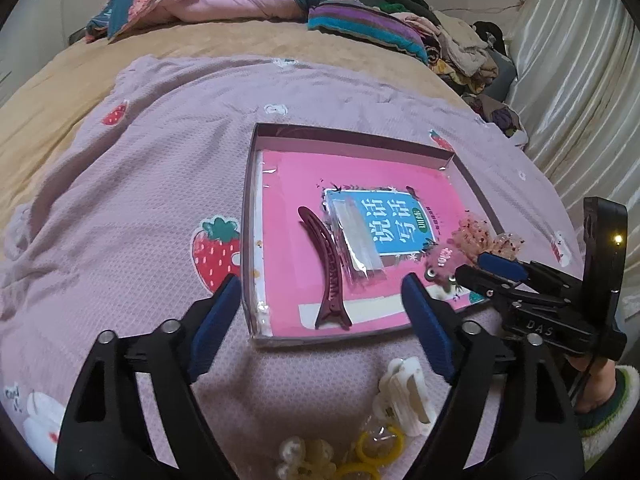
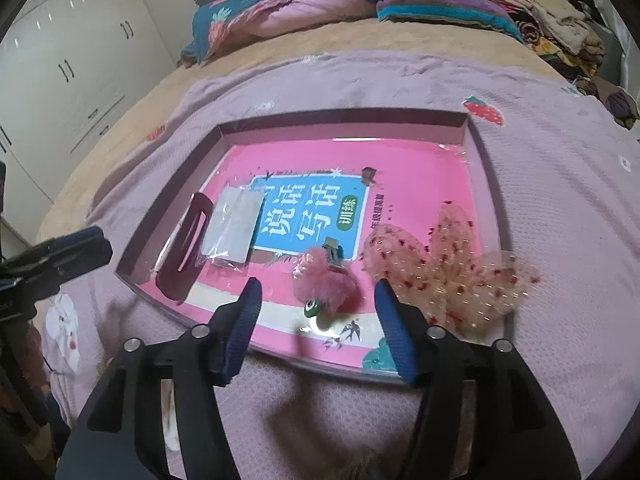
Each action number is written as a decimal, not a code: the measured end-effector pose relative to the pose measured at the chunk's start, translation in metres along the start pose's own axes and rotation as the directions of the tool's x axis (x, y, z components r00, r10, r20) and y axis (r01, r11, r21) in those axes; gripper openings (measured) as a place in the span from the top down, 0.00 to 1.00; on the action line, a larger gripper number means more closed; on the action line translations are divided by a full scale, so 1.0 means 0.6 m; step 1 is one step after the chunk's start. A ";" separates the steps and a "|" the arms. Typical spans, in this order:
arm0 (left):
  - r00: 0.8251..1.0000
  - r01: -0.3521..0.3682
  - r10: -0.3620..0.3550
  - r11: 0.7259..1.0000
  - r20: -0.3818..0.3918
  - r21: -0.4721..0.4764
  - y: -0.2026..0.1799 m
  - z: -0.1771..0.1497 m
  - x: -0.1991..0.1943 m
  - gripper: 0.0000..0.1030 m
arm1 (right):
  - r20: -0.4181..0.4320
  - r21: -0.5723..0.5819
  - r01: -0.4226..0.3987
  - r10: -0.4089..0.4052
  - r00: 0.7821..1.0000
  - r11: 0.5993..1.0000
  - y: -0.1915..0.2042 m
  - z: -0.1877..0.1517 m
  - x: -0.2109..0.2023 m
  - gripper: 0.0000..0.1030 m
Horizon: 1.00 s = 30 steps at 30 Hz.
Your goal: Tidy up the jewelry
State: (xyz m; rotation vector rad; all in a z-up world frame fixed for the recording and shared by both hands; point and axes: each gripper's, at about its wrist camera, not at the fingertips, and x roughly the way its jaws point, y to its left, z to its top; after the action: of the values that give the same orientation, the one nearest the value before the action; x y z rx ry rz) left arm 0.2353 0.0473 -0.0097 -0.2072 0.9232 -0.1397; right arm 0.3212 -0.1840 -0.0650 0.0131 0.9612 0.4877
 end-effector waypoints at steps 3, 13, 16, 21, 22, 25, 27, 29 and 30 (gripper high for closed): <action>1.000 -0.006 0.006 1.000 0.012 -0.001 -0.004 0.000 -0.012 0.16 | 0.033 0.021 -0.004 0.003 0.999 1.000 -0.006 0.001 -0.028 0.33; 0.996 -0.017 0.019 1.000 0.088 -0.025 -0.011 0.009 -0.075 0.10 | 0.152 0.020 0.016 -0.019 0.988 1.000 -0.011 0.010 -0.128 0.27; 0.994 -0.017 0.020 0.999 0.110 -0.028 -0.016 0.010 -0.095 0.10 | 0.183 0.024 0.032 -0.036 0.982 0.999 -0.010 0.009 -0.154 0.16; 0.989 -0.033 0.036 0.999 0.144 -0.020 -0.025 0.007 -0.124 0.09 | 0.229 0.018 0.044 -0.047 0.972 0.999 -0.002 0.003 -0.194 0.16; 0.988 -0.033 0.036 0.999 0.148 -0.021 -0.026 0.006 -0.130 0.09 | 0.236 0.018 0.045 -0.048 0.971 0.999 0.000 0.001 -0.201 0.16; 0.986 -0.031 0.034 0.999 0.165 -0.020 -0.033 0.004 -0.146 0.09 | 0.257 0.017 0.044 -0.046 0.965 0.999 0.005 -0.004 -0.225 0.16; 0.983 -0.035 0.036 0.999 0.181 -0.010 -0.039 0.001 -0.159 0.09 | 0.272 0.016 0.044 -0.047 0.961 0.999 0.006 -0.007 -0.240 0.16; 0.980 -0.039 0.039 0.999 0.193 -0.002 -0.045 -0.002 -0.169 0.09 | 0.282 0.012 0.047 -0.049 0.958 0.999 0.007 -0.011 -0.255 0.16; 0.979 -0.039 0.038 0.999 0.200 0.001 -0.049 -0.003 -0.174 0.09 | 0.288 0.010 0.051 -0.051 0.956 0.999 0.007 -0.014 -0.263 0.16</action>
State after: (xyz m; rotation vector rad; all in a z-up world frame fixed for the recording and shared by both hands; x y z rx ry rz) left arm 0.1708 0.0403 0.0773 -0.1947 0.7263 -0.0834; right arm 0.2385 -0.2456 0.0547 0.0606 0.6736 0.4231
